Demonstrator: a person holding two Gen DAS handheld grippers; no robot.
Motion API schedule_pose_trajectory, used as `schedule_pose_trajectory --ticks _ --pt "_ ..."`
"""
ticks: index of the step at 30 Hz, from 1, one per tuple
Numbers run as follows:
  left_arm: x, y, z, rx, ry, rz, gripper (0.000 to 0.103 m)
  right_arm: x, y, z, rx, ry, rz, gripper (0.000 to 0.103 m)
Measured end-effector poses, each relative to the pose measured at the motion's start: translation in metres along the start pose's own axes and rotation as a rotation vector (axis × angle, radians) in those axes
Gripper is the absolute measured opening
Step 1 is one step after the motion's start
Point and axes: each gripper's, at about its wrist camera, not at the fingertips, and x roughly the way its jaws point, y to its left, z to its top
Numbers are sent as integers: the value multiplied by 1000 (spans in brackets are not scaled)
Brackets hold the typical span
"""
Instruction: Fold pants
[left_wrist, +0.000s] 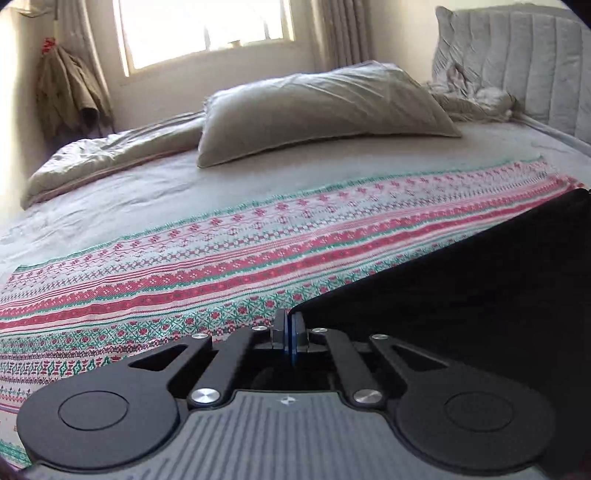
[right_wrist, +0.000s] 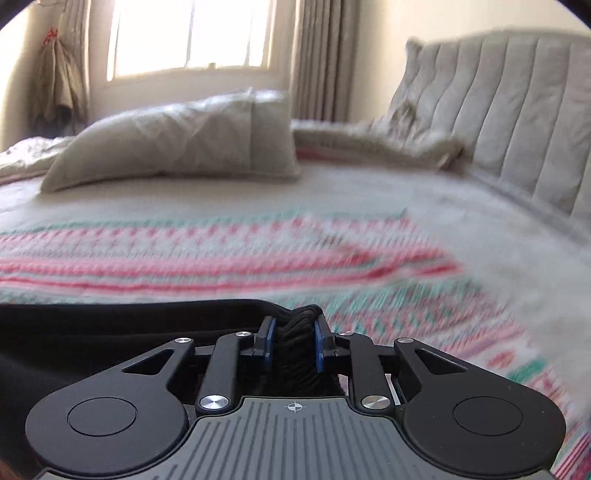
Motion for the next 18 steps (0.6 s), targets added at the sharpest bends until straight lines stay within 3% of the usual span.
schedule_pose_trajectory --ticks 3,6,7,9,10,11,12,18 --pt "14 -5 -10 -6 40 18 6 11 8 2 -33 -24 -23 19" --pt "13 -17 -12 47 31 67 11 38 24 -10 -129 65 -56 25" --pt "10 -20 -10 63 32 77 15 37 26 -11 -146 59 -70 30" --pt "-1 -20 -7 56 32 69 38 31 27 -7 -155 51 -89 49" --pt "-9 -19 -7 41 19 58 45 24 25 -5 -150 51 -89 66" --pt "-18 -17 -7 27 4 51 56 17 21 -3 -137 47 -89 72" --pt "-28 -16 -8 12 -8 45 64 7 16 -2 -116 35 -84 73" --pt "-89 -3 -28 -79 11 24 80 -44 -9 -6 0 92 7 80"
